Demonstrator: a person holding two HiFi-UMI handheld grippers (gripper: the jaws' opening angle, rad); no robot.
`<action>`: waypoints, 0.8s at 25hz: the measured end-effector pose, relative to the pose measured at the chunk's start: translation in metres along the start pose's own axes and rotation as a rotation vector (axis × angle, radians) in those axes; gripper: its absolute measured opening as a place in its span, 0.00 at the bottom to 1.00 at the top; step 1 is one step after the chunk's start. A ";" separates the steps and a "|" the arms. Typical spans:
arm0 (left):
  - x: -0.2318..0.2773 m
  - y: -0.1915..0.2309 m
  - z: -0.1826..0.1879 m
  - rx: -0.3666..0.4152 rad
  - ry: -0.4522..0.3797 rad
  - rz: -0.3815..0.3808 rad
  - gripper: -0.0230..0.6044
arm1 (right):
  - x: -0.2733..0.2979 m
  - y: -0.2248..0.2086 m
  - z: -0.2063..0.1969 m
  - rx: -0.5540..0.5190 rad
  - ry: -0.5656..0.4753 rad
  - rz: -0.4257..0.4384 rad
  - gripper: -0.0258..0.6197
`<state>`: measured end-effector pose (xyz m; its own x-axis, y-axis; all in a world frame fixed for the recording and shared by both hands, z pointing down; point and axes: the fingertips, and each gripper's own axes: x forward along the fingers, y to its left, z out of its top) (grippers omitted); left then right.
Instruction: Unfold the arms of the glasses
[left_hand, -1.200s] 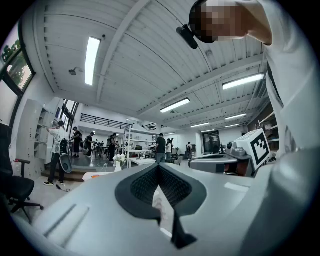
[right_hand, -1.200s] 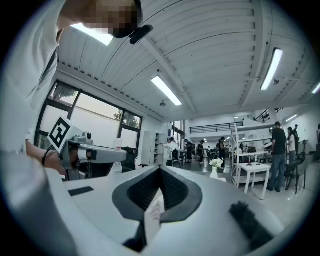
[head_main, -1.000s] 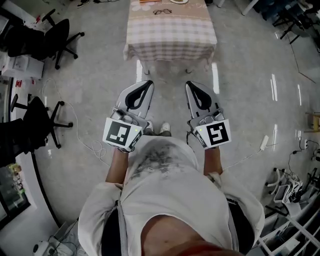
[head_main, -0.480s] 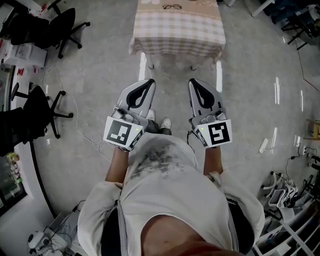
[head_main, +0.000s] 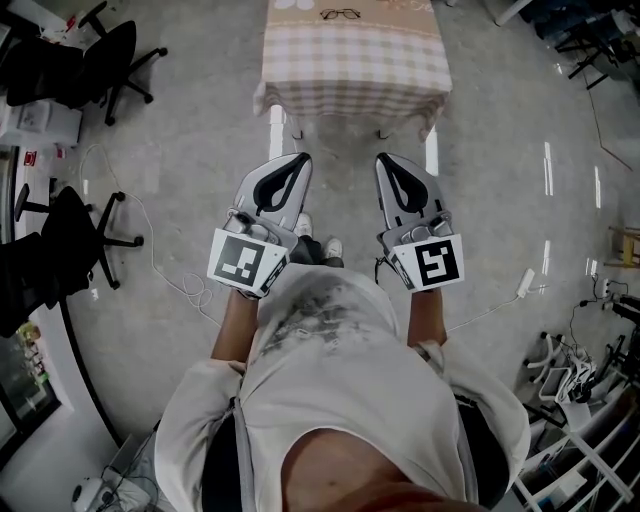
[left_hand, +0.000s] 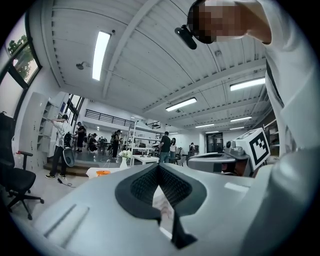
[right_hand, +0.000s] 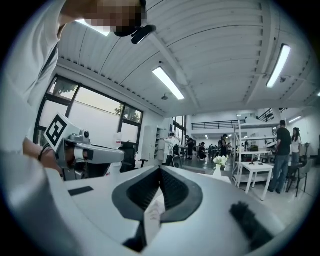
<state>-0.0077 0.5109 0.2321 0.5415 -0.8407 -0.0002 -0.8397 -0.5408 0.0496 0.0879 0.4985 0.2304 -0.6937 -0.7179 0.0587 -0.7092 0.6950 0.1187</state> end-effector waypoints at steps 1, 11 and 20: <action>0.003 0.006 0.000 -0.003 0.000 -0.004 0.05 | 0.006 -0.001 0.000 -0.001 0.003 -0.004 0.06; 0.030 0.062 0.000 -0.016 -0.006 -0.071 0.05 | 0.060 -0.012 0.005 -0.016 0.021 -0.076 0.06; 0.060 0.090 -0.002 -0.018 -0.006 -0.092 0.05 | 0.093 -0.033 -0.001 -0.013 0.040 -0.103 0.06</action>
<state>-0.0507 0.4122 0.2386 0.6160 -0.7877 -0.0112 -0.7855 -0.6153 0.0668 0.0471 0.4086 0.2331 -0.6116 -0.7866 0.0853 -0.7744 0.6172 0.1392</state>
